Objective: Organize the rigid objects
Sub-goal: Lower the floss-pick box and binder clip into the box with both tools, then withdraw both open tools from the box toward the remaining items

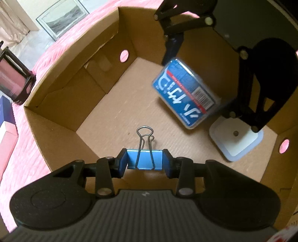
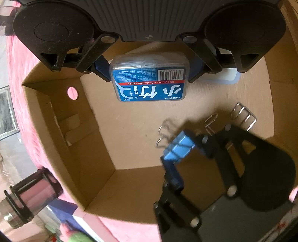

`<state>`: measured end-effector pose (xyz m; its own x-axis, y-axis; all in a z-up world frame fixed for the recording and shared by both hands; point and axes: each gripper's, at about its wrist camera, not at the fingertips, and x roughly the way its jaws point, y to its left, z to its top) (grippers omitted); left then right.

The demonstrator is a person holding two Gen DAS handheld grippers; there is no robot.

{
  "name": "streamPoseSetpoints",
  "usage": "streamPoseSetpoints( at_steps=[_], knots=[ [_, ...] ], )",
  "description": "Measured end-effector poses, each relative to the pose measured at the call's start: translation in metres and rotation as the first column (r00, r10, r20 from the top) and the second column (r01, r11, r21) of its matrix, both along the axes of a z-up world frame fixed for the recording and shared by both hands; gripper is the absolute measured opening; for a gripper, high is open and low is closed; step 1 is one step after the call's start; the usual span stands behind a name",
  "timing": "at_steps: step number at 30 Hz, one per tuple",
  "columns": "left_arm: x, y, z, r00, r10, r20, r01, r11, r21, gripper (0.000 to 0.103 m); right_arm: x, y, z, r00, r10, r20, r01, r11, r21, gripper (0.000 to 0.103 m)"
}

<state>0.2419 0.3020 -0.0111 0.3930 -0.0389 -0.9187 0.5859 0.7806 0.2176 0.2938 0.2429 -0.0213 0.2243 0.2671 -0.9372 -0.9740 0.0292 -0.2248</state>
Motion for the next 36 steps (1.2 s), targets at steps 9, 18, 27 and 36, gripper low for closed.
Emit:
streamPoseSetpoints(
  at_steps=[9, 18, 27, 36],
  knots=[
    [0.007, -0.005, -0.005, 0.999, 0.002, -0.035, 0.000, 0.999, 0.052, 0.034, 0.008, 0.002, -0.007, 0.999, -0.033, -0.021, 0.033, 0.999, -0.006, 0.083],
    [0.004, -0.005, -0.004, 0.999, 0.009, -0.040, -0.006, 0.998, 0.062, 0.035, 0.005, -0.001, -0.005, 0.999, -0.029, -0.019, 0.029, 1.000, 0.004, 0.083],
    [0.000, -0.002, 0.001, 1.000, 0.023, 0.001, -0.023, 0.999, 0.029, 0.035, 0.005, -0.006, 0.001, 0.999, -0.043, -0.014, 0.043, 0.998, 0.047, 0.083],
    [-0.028, -0.003, 0.043, 0.984, 0.094, 0.149, -0.083, 0.993, -0.080, 0.035, -0.012, -0.034, 0.041, 0.997, -0.073, 0.010, 0.068, 0.966, 0.249, 0.083]
  ],
)
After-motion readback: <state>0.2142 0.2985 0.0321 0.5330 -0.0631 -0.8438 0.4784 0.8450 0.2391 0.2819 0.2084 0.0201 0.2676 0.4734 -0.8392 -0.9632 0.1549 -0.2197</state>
